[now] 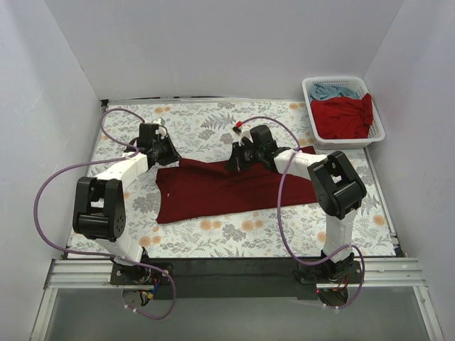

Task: Fold and stack the t-shirts
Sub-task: Fold the tshirt

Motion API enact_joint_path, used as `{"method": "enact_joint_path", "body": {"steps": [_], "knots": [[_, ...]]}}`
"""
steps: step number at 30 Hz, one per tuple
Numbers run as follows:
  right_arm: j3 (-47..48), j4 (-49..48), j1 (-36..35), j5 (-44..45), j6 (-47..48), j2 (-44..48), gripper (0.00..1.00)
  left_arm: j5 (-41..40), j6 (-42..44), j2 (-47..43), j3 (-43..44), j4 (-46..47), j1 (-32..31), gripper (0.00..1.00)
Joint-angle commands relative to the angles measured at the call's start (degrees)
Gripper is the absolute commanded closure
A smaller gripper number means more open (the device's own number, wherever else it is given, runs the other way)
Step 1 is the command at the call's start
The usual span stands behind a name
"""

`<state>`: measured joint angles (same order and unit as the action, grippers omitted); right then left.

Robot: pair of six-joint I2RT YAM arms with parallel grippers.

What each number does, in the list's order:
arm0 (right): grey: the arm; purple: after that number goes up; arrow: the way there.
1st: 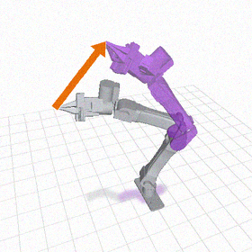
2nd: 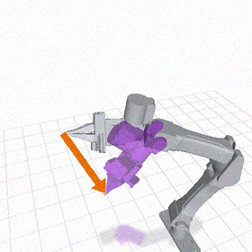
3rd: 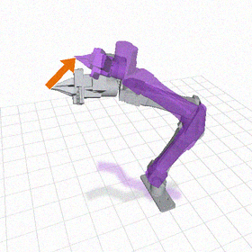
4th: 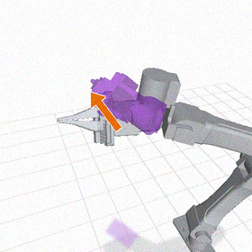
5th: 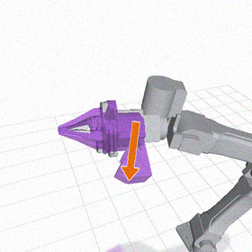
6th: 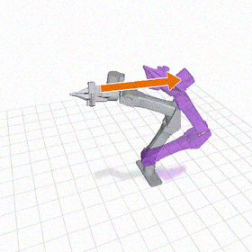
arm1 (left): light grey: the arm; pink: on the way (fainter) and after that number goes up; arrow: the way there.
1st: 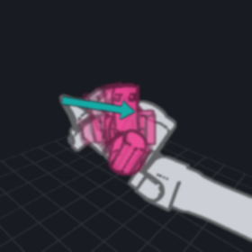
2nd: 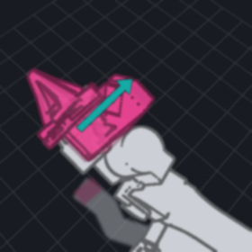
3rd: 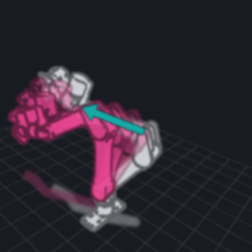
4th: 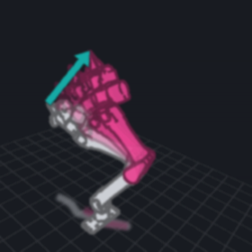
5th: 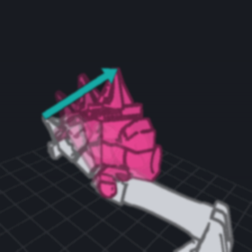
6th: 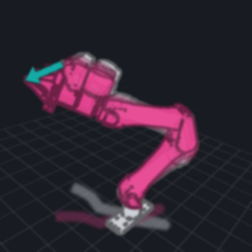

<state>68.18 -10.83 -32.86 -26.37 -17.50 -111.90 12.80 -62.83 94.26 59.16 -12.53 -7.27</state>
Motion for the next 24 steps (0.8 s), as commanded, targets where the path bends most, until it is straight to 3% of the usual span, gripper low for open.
{"method": "enact_joint_path", "body": {"steps": [1,24], "knots": [[-1.0,-1.4,0.0,-2.5,1.7,3.6,0.99,0.3,-0.4,-4.7,-1.5,-2.2,0.1,1.0],[-5.5,1.3,-3.5,-5.2,4.3,3.9,0.95,0.1,-2.4,-9.7,-12.0,-4.8,0.0,1.0]]}}
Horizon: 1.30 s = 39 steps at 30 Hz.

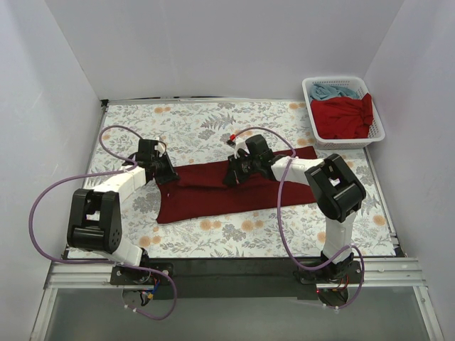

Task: Fold and stack the t-shirts
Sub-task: Fold the tshirt

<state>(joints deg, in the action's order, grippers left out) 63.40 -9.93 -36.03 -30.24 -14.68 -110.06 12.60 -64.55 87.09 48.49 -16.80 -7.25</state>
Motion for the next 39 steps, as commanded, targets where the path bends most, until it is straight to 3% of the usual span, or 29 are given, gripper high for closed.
{"method": "enact_joint_path", "body": {"steps": [1,10,16,25,30,33,35,39], "knots": [[-1.0,0.5,-0.4,-1.5,1.6,2.0,0.93,-0.1,-1.1,-3.0,-1.6,-0.5,0.0,1.0],[-2.0,1.9,-1.3,-5.5,2.9,4.4,0.81,1.8,-3.0,-8.9,-6.0,-1.2,0.0,0.88],[-2.0,4.8,-2.8,-7.1,5.5,5.6,0.76,4.2,-5.3,-16.6,-10.2,-1.5,-0.3,0.64],[-0.8,13.7,-5.5,-6.0,11.2,4.9,0.71,4.5,-7.5,-20.9,-13.2,-2.4,-0.4,0.6],[-2.6,17.0,-4.8,3.4,11.5,9.7,0.68,0.7,-11.6,-20.5,-11.6,-4.9,-0.5,0.6],[-3.3,20.6,-3.7,14.2,12.7,12.4,0.63,-5.3,-14.8,-19.2,-10.4,-7.4,-0.5,0.6],[-4.8,21.8,-2.8,23.4,13.1,14.9,0.58,-8.0,-16.6,-17.6,-9.8,-8.9,-0.5,0.69],[-8.1,25.4,-0.1,32.9,11.6,18.5,0.57,-11.8,-20.8,-15.0,-10.1,-10.7,-0.4,0.8]]}}
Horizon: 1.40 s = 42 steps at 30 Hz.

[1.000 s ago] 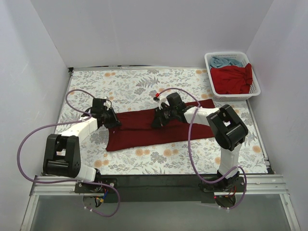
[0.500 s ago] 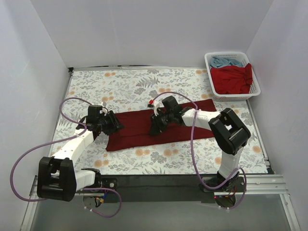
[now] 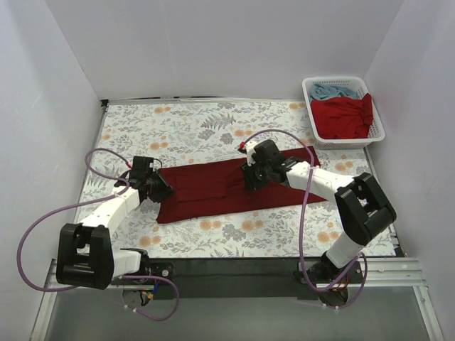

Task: Fold and stack the t-shirts
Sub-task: Fold the tshirt

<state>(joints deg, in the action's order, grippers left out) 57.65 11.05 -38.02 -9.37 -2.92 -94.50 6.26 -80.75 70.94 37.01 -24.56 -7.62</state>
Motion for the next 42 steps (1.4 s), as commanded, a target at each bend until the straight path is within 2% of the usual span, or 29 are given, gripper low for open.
{"method": "enact_joint_path", "body": {"steps": [1,6,10,12,13,16,20,21,24,28,31,33,34,36,42], "knots": [[-3.3,4.7,2.6,13.8,-0.5,3.5,0.57,-5.6,-5.2,1.5,0.8,-3.0,0.1,0.8],[-9.6,5.0,6.7,15.6,-1.9,7.0,0.57,-8.1,-7.1,6.0,0.2,-2.6,0.4,0.85],[-11.1,7.4,7.3,12.6,-1.8,6.1,0.57,-10.7,-7.7,13.6,2.1,-1.2,1.9,0.85],[-11.5,9.2,7.2,9.8,-2.5,5.5,0.57,-11.1,-7.3,17.0,6.0,-1.6,2.3,0.86],[-12.2,9.6,7.3,5.2,-3.1,5.3,0.57,-11.4,-7.1,18.6,7.4,-1.5,2.3,0.86],[-14.4,10.8,6.4,-1.2,-5.8,5.6,0.57,-12.2,-5.0,26.4,14.8,-1.8,2.3,0.86],[-14.8,12.2,-1.0,-6.2,-10.0,6.2,0.57,-12.9,-1.8,38.0,26.7,-2.9,2.4,0.83],[-14.4,12.6,-2.7,-7.0,-11.3,6.4,0.57,-12.7,-0.3,39.6,31.5,-3.0,2.4,0.82],[-10.7,13.1,-7.6,-7.9,-10.7,6.7,0.57,-11.3,1.9,42.4,37.8,-3.1,2.4,0.78],[-2.9,14.4,-8.3,-5.9,-7.0,6.8,0.57,-12.8,5.5,37.4,43.0,-3.0,2.3,0.68],[5.6,13.3,-8.3,-8.0,-3.5,3.9,0.57,-16.3,7.0,29.0,40.8,-2.4,2.4,0.61],[9.5,11.6,-8.3,-9.0,-2.4,0.5,0.57,-17.5,8.0,23.0,35.7,-0.7,2.3,0.55],[12.8,10.4,-8.2,-10.9,-2.1,-0.9,0.57,-18.4,8.1,16.8,33.7,-0.1,2.3,0.53],[17.0,7.2,-8.3,-12.3,-1.9,-5.7,0.58,-19.0,8.0,11.0,26.8,1.4,2.3,0.52],[29.5,-2.7,-8.3,-20.9,-3.5,-19.0,0.58,-13.4,8.7,-9.4,9.5,4.1,2.3,0.45]]}}
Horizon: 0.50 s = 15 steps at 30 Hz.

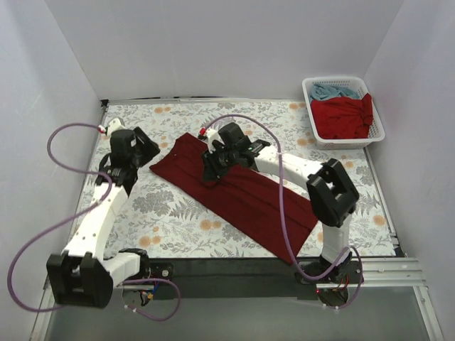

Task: Fold and stack the t-shirts
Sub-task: Fold the tshirt

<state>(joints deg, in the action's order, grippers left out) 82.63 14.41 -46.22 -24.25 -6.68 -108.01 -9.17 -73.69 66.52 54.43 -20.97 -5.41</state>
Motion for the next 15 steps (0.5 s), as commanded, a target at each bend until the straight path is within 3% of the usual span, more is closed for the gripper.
{"method": "enact_joint_path", "body": {"steps": [1,4,8,15], "knots": [[6.1,-6.8,0.0,-6.5,0.2,-7.3,0.59,3.1,2.0,-6.3,-9.2,0.6,-0.2,0.41],[11.6,-8.7,0.0,-8.5,-0.8,-14.1,0.58,5.7,2.8,-8.8,-14.0,0.7,-0.7,0.34],[16.1,-10.4,0.0,-7.7,-1.4,-21.1,0.58,7.9,3.6,-9.4,-17.6,3.7,-0.9,0.33],[18.9,-11.2,3.6,1.2,-2.5,-28.7,0.58,9.4,5.9,-6.1,-18.8,6.7,-0.9,0.29]]}}
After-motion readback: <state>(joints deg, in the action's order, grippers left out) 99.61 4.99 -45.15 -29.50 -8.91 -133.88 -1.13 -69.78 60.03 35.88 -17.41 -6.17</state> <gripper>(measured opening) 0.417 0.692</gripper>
